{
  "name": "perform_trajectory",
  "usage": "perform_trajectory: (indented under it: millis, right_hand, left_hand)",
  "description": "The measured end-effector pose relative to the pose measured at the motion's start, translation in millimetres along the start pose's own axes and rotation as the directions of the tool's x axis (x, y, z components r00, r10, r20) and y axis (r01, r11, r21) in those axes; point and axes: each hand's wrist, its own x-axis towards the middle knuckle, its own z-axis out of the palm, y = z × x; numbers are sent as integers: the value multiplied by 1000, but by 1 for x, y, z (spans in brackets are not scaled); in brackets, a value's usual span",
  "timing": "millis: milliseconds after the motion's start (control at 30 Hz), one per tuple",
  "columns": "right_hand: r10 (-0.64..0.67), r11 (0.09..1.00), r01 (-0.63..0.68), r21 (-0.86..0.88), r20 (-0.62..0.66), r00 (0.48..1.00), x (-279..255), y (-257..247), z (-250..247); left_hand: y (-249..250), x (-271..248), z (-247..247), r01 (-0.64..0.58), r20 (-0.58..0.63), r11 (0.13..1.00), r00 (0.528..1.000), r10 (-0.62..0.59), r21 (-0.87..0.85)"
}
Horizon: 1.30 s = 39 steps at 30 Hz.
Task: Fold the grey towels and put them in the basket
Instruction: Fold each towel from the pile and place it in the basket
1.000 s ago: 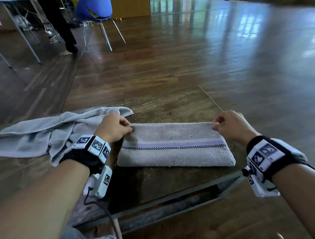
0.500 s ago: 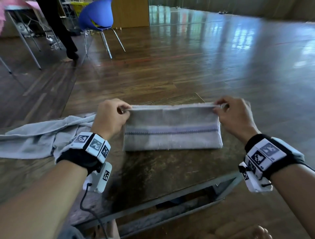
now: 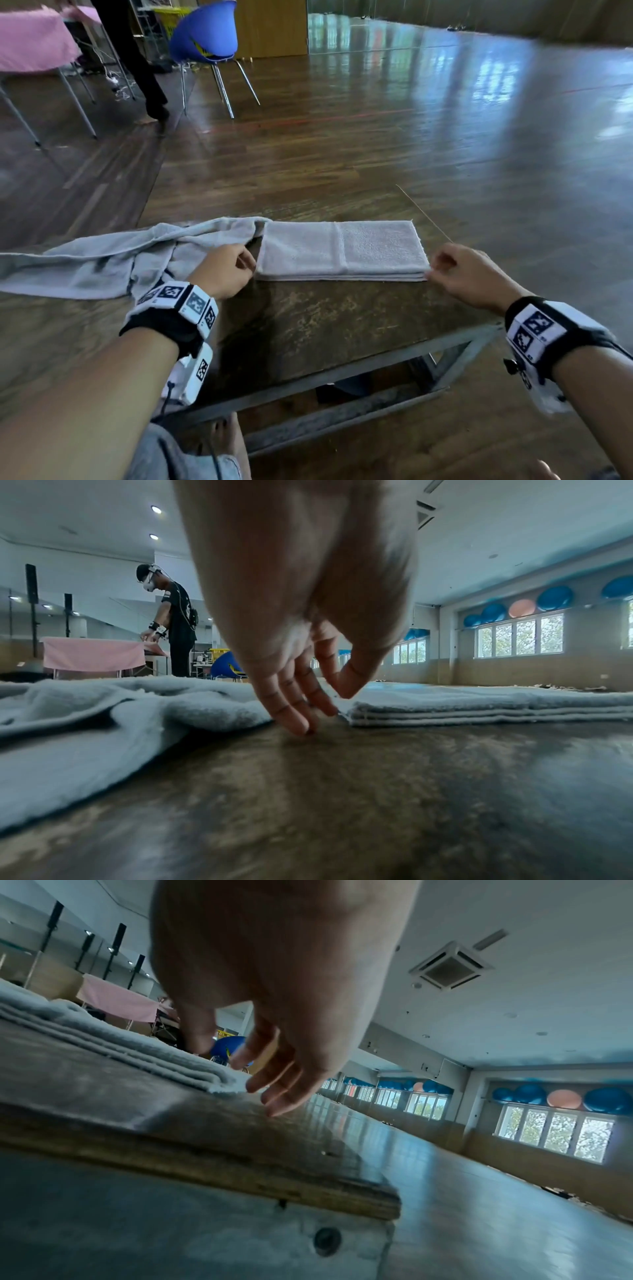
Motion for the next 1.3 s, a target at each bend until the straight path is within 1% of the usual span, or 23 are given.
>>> perform_trajectory:
  millis: [67,133,233,333,500,633,700,767,800,833,867,900,933,967,1000,1033,1067,1100,1133,1200,1267,1300]
  right_hand:
    - [92,996,-92,-1,-57,994,5,-2,3]
    - [163,986,-164,-30,-36,986,8,-4,7]
    - [216,975,-217,-56,-19,976,9,-8,11]
    - [266,964,-267,-15,-26,963,11,-11,12]
    - [285,958,-285,-5,-35,958,14,-17,6]
    - [301,954,-300,24,-73,951,13,-24,-4]
    - [306,952,-306,-10,-29,952,12,-28,-7]
    - [324,941,-318,-119,32,946,8,-32,-6]
    - [319,934,-311,-178,18,947,7,-32,-4]
    - [294,930,-291,-225,-20,956,5,-33,-2]
    - [241,937,-249,-247,-62,969,4,-34,1]
    - [161,950,-176,-257,-77,984,3,-35,3]
    - [65,965,-76,-252,-50,997,2,-36,6]
    - [-25,970,26,-242,8,1000,2,-38,9]
    - [-93,966,110,-233,81,992,1,-41,12]
    - [-125,959,160,-233,155,980,0,-45,16]
    - [-126,954,178,-240,220,967,-1,-49,21]
    - [-112,950,180,-256,259,959,-1,-52,24]
    - [-98,943,177,-283,271,957,-1,-56,25]
    - [-79,921,177,-348,276,958,1,-66,20]
    - [-49,902,183,-392,328,944,3,-75,11]
    - [-21,899,176,-400,363,932,2,-80,8]
  left_hand:
    - [0,4,4,67,-17,997,998,-66,39]
    - [3,7,7,106,-4,992,994,-106,71]
    - [8,11,13,139,-36,985,990,-136,104]
    - [13,13,15,166,-66,978,985,-158,129]
    - [17,15,15,191,-47,973,981,-186,131]
    - [20,17,5,223,-143,971,967,-209,83]
    - [23,16,3,238,-158,966,962,-222,96]
    - [26,12,6,251,-136,956,963,-231,152]
    - [29,9,9,236,-143,952,967,-211,194]
    - [31,7,12,196,-171,951,973,-157,239]
    - [33,7,15,130,-201,954,977,-76,269]
    - [36,7,17,44,-209,963,978,13,267]
    - [39,7,19,-51,-176,970,980,94,236]
    - [43,8,22,-133,-106,974,982,154,186]
    - [46,7,25,-184,-13,972,982,188,144]
    - [49,6,28,-201,83,969,978,191,143]
    - [53,5,31,-205,161,961,971,176,188]
    - [56,4,34,-202,213,947,965,150,250]
    - [60,4,34,-194,237,936,963,126,292]
    - [68,4,31,-188,257,933,960,109,307]
    - [74,3,27,-206,307,929,946,108,308]
    - [77,2,26,-193,347,936,934,83,295]
